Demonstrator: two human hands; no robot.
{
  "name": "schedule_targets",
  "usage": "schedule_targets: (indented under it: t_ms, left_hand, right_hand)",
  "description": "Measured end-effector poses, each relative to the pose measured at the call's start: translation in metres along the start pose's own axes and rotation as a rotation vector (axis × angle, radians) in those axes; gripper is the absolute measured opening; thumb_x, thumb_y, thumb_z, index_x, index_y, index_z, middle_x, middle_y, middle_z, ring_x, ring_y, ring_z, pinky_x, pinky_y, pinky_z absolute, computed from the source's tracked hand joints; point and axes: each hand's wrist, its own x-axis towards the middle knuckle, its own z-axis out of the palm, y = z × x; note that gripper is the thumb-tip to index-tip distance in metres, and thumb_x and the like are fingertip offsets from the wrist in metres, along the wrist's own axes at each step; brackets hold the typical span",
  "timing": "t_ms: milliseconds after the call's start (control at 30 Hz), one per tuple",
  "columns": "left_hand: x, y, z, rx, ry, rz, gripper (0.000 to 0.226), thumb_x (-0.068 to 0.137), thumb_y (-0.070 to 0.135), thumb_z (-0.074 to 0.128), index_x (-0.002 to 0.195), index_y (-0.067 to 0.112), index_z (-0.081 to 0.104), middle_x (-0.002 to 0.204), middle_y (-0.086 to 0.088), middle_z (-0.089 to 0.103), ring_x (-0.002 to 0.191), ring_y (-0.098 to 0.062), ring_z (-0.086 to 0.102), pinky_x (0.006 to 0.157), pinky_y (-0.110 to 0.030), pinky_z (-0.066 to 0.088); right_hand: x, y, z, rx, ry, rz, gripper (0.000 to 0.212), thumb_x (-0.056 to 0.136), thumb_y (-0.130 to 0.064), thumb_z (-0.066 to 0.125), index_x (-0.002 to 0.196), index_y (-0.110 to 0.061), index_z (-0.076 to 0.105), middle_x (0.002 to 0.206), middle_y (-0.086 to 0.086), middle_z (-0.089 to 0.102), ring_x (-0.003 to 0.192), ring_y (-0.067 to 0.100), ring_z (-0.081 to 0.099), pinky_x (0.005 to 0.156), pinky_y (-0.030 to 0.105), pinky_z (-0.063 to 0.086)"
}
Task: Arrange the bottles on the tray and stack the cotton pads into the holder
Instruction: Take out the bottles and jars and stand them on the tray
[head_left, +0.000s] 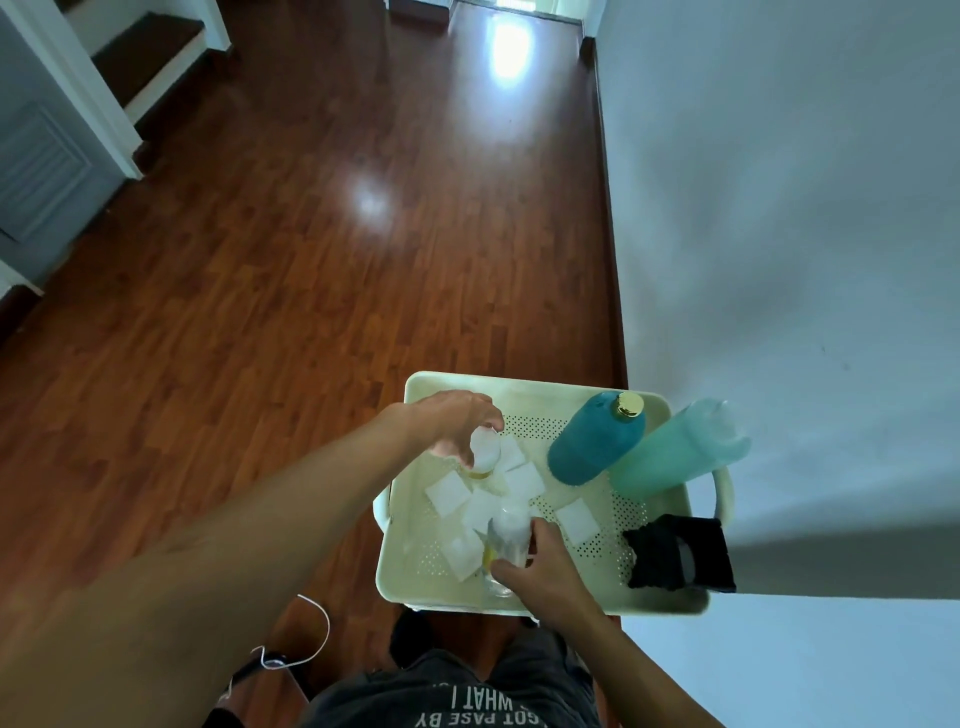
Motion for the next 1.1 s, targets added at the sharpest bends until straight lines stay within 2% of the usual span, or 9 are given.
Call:
schedule_targets:
  t_ms: [167, 233, 400, 533, 767, 867, 933, 1033, 1100]
  left_hand:
    - [-0.008, -0.002, 0.0, 0.006, -0.007, -0.02, 0.067, 0.081, 0.028, 0.083, 0.14, 0.023, 0.052, 0.131, 0.003, 0.057, 0.118, -0.021, 0.055, 0.09, -0.031, 0.046]
    - [-0.011, -0.003, 0.001, 0.001, -0.011, -0.034, 0.067, 0.081, 0.028, 0.082, 0.141, 0.023, 0.052, 0.132, 0.003, 0.056, 0.118, -0.022, 0.055, 0.092, -0.032, 0.047]
    - [-0.021, -0.006, 0.002, -0.005, -0.023, -0.071, 0.067, 0.083, 0.028, 0.081, 0.142, 0.022, 0.05, 0.133, 0.004, 0.055, 0.118, -0.021, 0.055, 0.09, -0.031, 0.048]
    - [-0.027, -0.01, 0.006, -0.035, -0.024, -0.118, 0.067, 0.085, 0.022, 0.079, 0.144, 0.023, 0.047, 0.134, 0.005, 0.055, 0.115, -0.021, 0.057, 0.085, -0.031, 0.049]
    - [-0.027, -0.014, 0.012, -0.104, 0.029, -0.193, 0.063, 0.094, -0.003, 0.045, 0.148, 0.029, 0.042, 0.141, 0.008, 0.053, 0.123, -0.02, 0.054, 0.095, -0.035, 0.052]
    - [-0.024, -0.011, 0.008, -0.043, 0.086, -0.211, 0.053, 0.096, 0.002, 0.043, 0.14, 0.03, 0.051, 0.138, 0.008, 0.055, 0.119, -0.022, 0.057, 0.092, -0.037, 0.053]
    - [-0.022, -0.008, 0.006, 0.021, 0.157, -0.203, 0.038, 0.099, 0.011, 0.044, 0.129, 0.03, 0.058, 0.133, 0.007, 0.059, 0.112, -0.022, 0.06, 0.087, -0.034, 0.051]
    - [-0.017, -0.004, 0.003, 0.069, 0.31, -0.16, 0.025, 0.101, 0.021, 0.046, 0.112, 0.029, 0.066, 0.122, 0.008, 0.066, 0.105, -0.02, 0.064, 0.085, -0.033, 0.048]
    - [-0.013, -0.001, 0.001, 0.054, 0.361, -0.146, 0.023, 0.101, 0.027, 0.047, 0.106, 0.029, 0.069, 0.117, 0.008, 0.07, 0.099, -0.021, 0.066, 0.09, -0.037, 0.049]
  right_hand:
    - [-0.003, -0.003, 0.008, -0.037, -0.006, -0.09, 0.065, 0.064, -0.046, 0.078, 0.119, -0.034, 0.046, 0.115, -0.017, 0.044, 0.102, -0.001, 0.053, 0.086, 0.023, 0.051]
    - [-0.005, -0.005, 0.013, -0.065, -0.01, -0.136, 0.065, 0.065, -0.046, 0.077, 0.12, -0.038, 0.044, 0.117, -0.019, 0.044, 0.104, 0.0, 0.053, 0.087, 0.021, 0.049]
    - [-0.008, -0.01, 0.023, -0.133, -0.021, -0.257, 0.061, 0.072, -0.035, 0.076, 0.121, -0.042, 0.042, 0.12, -0.013, 0.045, 0.108, 0.006, 0.052, 0.091, 0.023, 0.049]
    - [-0.006, -0.009, 0.03, -0.13, -0.034, -0.234, 0.064, 0.077, -0.027, 0.074, 0.134, -0.035, 0.045, 0.125, -0.008, 0.042, 0.112, 0.01, 0.053, 0.099, 0.029, 0.051]
    - [-0.002, -0.009, 0.025, -0.115, -0.067, -0.166, 0.08, 0.082, -0.035, 0.072, 0.151, -0.03, 0.031, 0.14, -0.011, 0.039, 0.125, 0.009, 0.049, 0.107, 0.03, 0.046]
    - [-0.003, -0.007, 0.016, -0.164, -0.074, -0.158, 0.083, 0.08, -0.036, 0.073, 0.152, -0.028, 0.031, 0.144, -0.01, 0.04, 0.126, 0.006, 0.048, 0.106, 0.033, 0.048]
    - [-0.005, -0.004, 0.008, -0.189, -0.065, -0.164, 0.081, 0.081, -0.034, 0.073, 0.151, -0.028, 0.031, 0.144, -0.011, 0.041, 0.124, 0.004, 0.048, 0.103, 0.028, 0.048]
    - [-0.011, 0.002, -0.008, -0.194, -0.032, -0.172, 0.071, 0.086, -0.027, 0.07, 0.147, -0.028, 0.035, 0.142, -0.008, 0.043, 0.119, 0.002, 0.049, 0.096, 0.02, 0.048]
    - [-0.016, 0.006, -0.022, -0.226, 0.005, -0.187, 0.062, 0.088, -0.026, 0.07, 0.143, -0.027, 0.04, 0.138, -0.008, 0.046, 0.116, 0.002, 0.051, 0.097, 0.021, 0.047]
